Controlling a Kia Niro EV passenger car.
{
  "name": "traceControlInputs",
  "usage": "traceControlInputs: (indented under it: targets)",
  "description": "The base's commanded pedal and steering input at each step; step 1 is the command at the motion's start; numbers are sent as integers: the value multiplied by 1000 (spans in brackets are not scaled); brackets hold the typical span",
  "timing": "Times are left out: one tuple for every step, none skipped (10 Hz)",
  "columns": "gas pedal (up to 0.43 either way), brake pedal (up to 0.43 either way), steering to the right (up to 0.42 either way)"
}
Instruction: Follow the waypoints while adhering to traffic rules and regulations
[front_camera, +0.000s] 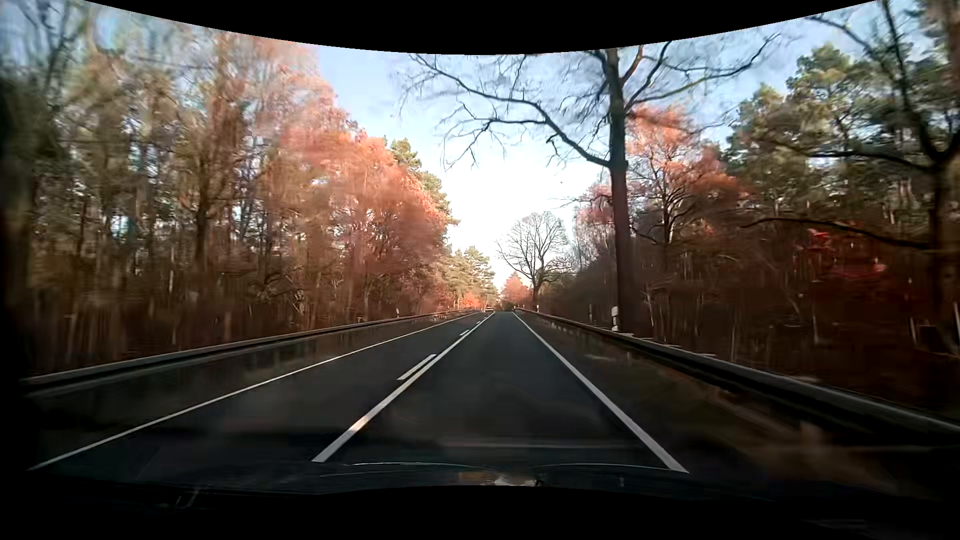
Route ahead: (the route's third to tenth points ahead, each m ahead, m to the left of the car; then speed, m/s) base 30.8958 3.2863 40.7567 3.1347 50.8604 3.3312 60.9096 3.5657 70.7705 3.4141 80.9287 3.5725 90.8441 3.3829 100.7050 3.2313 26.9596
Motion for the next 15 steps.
traceControlInputs:
  targets:
    - [197,0,-3]
    - [197,0,-2]
    - [197,0,-2]
    - [197,0,-2]
    - [197,0,-2]
    - [197,0,-1]
    - [197,0,-2]
    - [197,0,-1]
    - [197,0,-1]
    - [197,0,-1]
    - [197,0,-1]
    - [197,0,-2]
    - [197,0,-1]
    - [197,0,-1]
    - [197,0,0]
